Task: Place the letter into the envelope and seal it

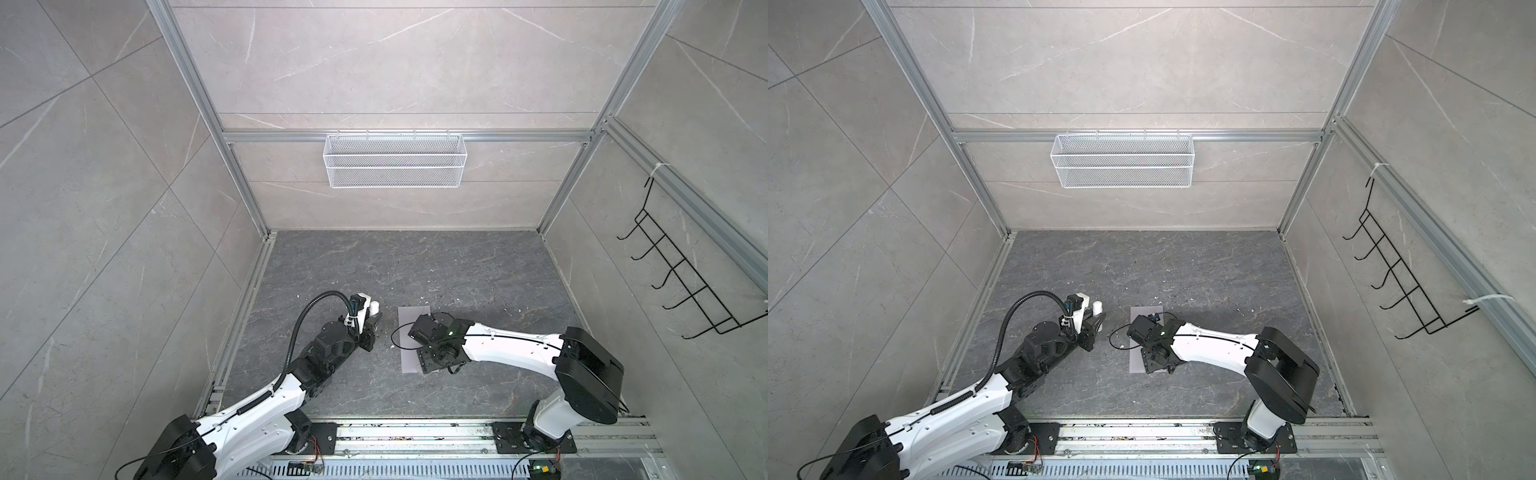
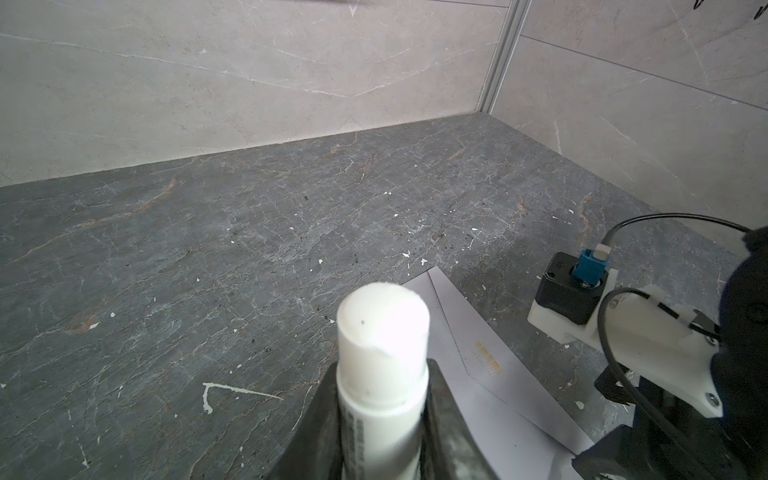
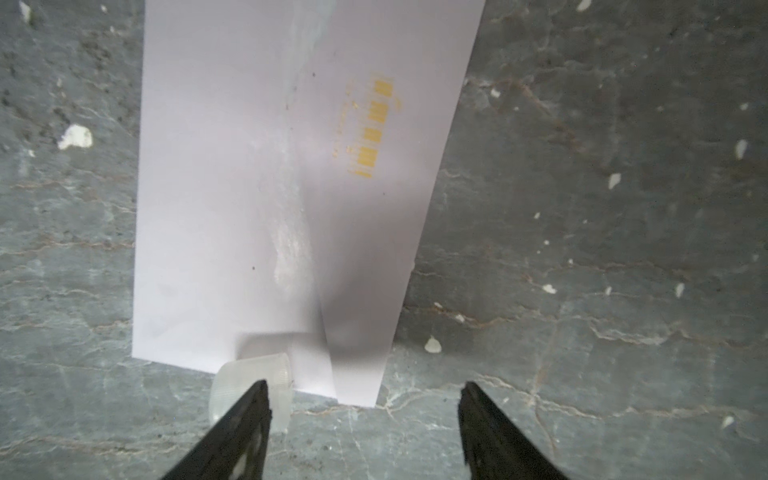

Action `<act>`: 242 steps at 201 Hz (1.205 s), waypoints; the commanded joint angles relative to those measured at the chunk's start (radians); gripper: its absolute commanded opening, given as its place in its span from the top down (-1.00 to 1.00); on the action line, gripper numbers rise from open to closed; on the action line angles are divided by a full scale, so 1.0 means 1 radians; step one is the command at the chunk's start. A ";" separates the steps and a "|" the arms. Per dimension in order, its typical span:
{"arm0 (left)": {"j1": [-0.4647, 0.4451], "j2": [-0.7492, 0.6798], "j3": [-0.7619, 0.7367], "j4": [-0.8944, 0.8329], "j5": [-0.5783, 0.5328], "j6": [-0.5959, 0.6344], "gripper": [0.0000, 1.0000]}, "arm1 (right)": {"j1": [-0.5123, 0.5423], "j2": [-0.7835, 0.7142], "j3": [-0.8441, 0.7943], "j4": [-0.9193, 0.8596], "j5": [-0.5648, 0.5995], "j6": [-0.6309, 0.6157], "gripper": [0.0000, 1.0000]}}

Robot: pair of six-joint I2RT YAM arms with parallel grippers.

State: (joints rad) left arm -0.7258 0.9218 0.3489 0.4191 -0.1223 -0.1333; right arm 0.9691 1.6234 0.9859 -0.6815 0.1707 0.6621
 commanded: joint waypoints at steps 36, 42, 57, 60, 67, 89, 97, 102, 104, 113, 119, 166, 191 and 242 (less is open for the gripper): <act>0.004 -0.003 0.005 0.064 0.002 -0.017 1.00 | 0.006 0.018 0.007 -0.055 0.045 -0.004 -0.45; 0.004 -0.002 0.004 0.064 0.004 -0.017 1.00 | 0.005 0.021 0.006 -0.058 0.049 -0.002 -0.45; 0.005 -0.002 0.004 0.064 0.003 -0.017 1.00 | 0.003 0.025 0.004 -0.066 0.058 0.000 -0.45; 0.005 -0.002 0.003 0.066 0.004 -0.017 1.00 | 0.002 0.023 0.004 -0.067 0.060 0.001 -0.45; 0.004 -0.001 0.004 0.066 0.004 -0.018 1.00 | 0.000 0.022 0.001 -0.067 0.062 0.001 -0.45; 0.004 -0.002 0.004 0.066 0.004 -0.019 1.00 | -0.008 0.017 -0.005 -0.070 0.068 0.002 -0.45; 0.005 -0.002 0.004 0.066 0.004 -0.019 1.00 | -0.013 0.017 -0.007 -0.074 0.071 0.002 -0.45; 0.005 0.000 0.005 0.065 0.004 -0.019 1.00 | -0.017 0.015 -0.009 -0.075 0.073 0.004 -0.45; 0.005 0.000 0.005 0.066 0.004 -0.019 1.00 | -0.018 0.015 -0.010 -0.075 0.073 0.004 -0.45; 0.004 0.000 0.005 0.065 0.003 -0.019 1.00 | -0.026 0.016 -0.014 -0.077 0.076 0.004 -0.45; 0.005 0.001 0.005 0.066 0.004 -0.019 1.00 | -0.034 0.013 -0.016 -0.079 0.076 0.004 -0.45; 0.004 0.000 0.004 0.066 0.003 -0.021 1.00 | -0.048 -0.058 -0.035 -0.030 0.008 -0.045 -0.50; 0.006 0.000 0.005 0.067 0.001 -0.022 1.00 | -0.006 -0.112 -0.033 -0.041 -0.045 -0.054 -0.58; 0.005 0.014 -0.001 0.085 -0.001 -0.029 1.00 | 0.149 -0.105 -0.021 -0.096 -0.096 -0.002 -0.75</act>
State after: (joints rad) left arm -0.7238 0.9333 0.3489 0.4324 -0.1223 -0.1436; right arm 1.0481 1.5093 0.9535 -0.7235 0.1051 0.6334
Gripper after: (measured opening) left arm 0.268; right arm 0.852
